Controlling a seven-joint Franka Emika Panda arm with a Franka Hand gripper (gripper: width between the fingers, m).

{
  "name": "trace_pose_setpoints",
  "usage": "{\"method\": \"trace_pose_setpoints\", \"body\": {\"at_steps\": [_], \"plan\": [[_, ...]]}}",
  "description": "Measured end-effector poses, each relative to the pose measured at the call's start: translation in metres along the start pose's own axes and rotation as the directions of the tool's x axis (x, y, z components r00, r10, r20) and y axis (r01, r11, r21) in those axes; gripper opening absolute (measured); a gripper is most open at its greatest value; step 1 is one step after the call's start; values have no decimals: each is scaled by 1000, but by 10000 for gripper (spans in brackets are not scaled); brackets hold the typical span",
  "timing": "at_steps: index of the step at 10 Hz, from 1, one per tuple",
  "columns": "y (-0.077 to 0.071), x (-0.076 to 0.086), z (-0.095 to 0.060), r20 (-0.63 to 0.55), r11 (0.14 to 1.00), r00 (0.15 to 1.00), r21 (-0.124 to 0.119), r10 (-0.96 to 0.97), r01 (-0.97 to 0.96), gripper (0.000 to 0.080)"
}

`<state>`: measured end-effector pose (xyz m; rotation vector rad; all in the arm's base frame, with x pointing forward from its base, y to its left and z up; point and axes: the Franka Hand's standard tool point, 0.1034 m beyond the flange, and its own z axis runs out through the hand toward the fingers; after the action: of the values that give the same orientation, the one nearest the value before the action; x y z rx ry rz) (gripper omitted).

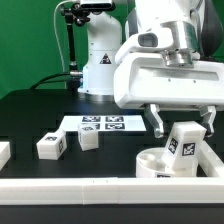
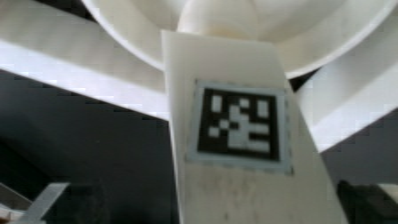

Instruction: Assemble stool

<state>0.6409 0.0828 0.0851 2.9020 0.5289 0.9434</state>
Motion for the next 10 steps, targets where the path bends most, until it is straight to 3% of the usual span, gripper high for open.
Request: {"method": "trace_pose_setpoints", "body": {"at_steps": [5, 9, 10], "plan": [[8, 17, -18, 26, 1000, 1000, 12, 8, -8, 649], [2, 8, -9, 87, 999, 996, 38, 8, -11, 649], [-8, 3, -7, 213, 995, 977, 89, 17, -37, 649]]}}
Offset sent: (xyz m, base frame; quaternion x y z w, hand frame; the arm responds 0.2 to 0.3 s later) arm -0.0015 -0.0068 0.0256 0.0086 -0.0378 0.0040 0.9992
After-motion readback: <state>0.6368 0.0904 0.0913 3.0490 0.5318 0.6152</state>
